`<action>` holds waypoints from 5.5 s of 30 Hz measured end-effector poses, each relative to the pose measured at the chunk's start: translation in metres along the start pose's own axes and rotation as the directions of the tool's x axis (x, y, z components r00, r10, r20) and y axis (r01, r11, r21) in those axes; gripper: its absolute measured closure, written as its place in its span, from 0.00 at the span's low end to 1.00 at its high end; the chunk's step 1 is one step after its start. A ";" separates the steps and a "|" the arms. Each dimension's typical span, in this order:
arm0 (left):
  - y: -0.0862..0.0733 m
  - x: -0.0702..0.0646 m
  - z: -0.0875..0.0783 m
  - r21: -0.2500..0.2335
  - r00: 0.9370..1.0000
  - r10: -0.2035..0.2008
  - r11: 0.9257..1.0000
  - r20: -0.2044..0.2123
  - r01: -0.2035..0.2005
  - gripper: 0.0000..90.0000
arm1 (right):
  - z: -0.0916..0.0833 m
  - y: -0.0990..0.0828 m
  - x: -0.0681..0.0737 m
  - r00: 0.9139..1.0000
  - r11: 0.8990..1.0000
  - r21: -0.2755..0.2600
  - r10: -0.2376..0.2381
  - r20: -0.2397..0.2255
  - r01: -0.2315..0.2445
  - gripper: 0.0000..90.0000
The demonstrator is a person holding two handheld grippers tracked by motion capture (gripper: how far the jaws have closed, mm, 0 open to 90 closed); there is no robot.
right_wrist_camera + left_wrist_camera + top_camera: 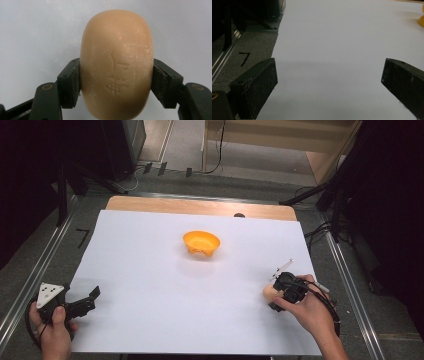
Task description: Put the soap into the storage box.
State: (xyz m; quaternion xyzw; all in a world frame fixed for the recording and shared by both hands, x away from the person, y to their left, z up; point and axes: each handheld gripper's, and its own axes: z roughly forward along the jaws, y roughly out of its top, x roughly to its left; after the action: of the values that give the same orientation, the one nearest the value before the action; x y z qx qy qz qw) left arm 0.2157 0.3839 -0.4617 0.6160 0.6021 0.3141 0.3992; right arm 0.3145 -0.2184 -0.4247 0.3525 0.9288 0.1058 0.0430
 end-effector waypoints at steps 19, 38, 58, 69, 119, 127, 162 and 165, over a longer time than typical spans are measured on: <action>0.000 0.000 0.000 -0.008 1.000 -0.004 1.000 0.000 0.004 0.01 | -0.021 0.046 -0.017 0.986 0.984 -0.065 -0.167 -0.006 0.167 0.37; 0.000 0.000 -0.001 -0.009 1.000 -0.001 1.000 -0.001 0.001 0.01 | -0.018 0.104 -0.021 0.953 0.951 -0.080 -0.302 -0.010 0.300 0.37; -0.001 0.000 -0.001 -0.014 1.000 -0.003 1.000 -0.001 0.003 0.01 | -0.017 0.158 -0.016 0.906 0.901 -0.108 -0.423 -0.007 0.420 0.37; -0.001 0.000 -0.001 -0.018 1.000 -0.002 1.000 -0.001 0.002 0.01 | -0.009 0.184 -0.008 0.888 0.883 -0.119 -0.460 -0.017 0.455 0.37; -0.001 -0.002 -0.001 -0.018 1.000 0.014 1.000 0.005 -0.014 0.01 | 0.019 0.286 0.016 0.859 0.856 -0.100 -0.512 -0.012 0.508 0.37; -0.001 -0.002 -0.001 -0.013 1.000 0.014 1.000 0.007 -0.014 0.01 | 0.027 0.286 0.012 0.855 0.854 -0.078 -0.518 -0.037 0.514 0.37; -0.001 -0.002 -0.001 -0.006 1.000 0.015 1.000 0.006 -0.014 0.01 | 0.001 0.222 -0.016 0.911 0.901 -0.168 -0.411 -0.035 0.400 0.32; -0.001 -0.002 -0.001 -0.007 1.000 0.013 1.000 0.004 -0.013 0.01 | -0.001 0.210 -0.017 0.916 0.905 -0.169 -0.400 -0.030 0.389 0.32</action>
State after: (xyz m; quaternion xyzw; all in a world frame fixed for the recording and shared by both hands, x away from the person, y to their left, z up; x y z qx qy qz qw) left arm 0.2147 0.3820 -0.4618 0.6194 0.5960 0.3175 0.4006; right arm 0.4630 -0.0764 -0.3761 0.1492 0.9702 0.1804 0.0618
